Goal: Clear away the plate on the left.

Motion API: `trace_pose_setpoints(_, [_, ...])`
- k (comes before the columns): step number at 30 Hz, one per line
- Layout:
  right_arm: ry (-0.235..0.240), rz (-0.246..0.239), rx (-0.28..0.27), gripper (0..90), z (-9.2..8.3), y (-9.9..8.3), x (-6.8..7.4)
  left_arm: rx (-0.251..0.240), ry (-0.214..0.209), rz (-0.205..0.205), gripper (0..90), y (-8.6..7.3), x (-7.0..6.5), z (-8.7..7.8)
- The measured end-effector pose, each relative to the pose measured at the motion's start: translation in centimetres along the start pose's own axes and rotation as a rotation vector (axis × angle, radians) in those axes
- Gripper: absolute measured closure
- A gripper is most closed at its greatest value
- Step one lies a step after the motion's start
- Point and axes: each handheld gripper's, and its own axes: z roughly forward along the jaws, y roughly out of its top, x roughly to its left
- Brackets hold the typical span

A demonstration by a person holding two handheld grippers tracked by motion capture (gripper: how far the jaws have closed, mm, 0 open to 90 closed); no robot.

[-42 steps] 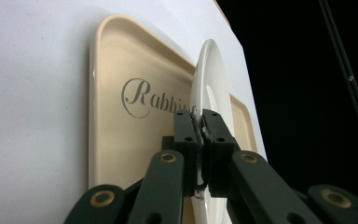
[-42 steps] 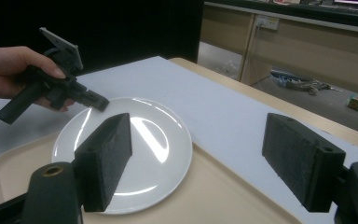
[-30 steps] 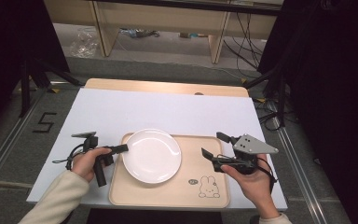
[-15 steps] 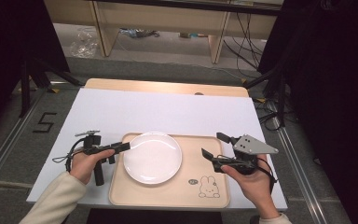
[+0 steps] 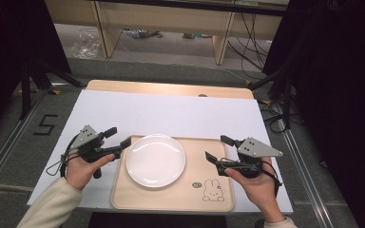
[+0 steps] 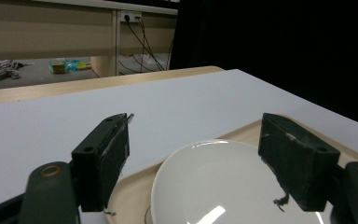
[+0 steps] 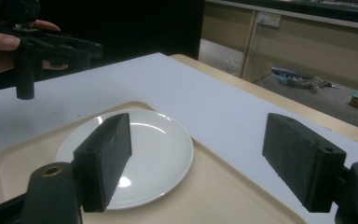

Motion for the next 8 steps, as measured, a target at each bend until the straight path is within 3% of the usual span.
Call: trace_pose_setpoints(8, [-0.002, -0.008, -0.002, 24.8, 0.03, 0.00, -0.07, 0.019, -0.004, -0.008, 15.1, 0.04, -0.06, 0.10])
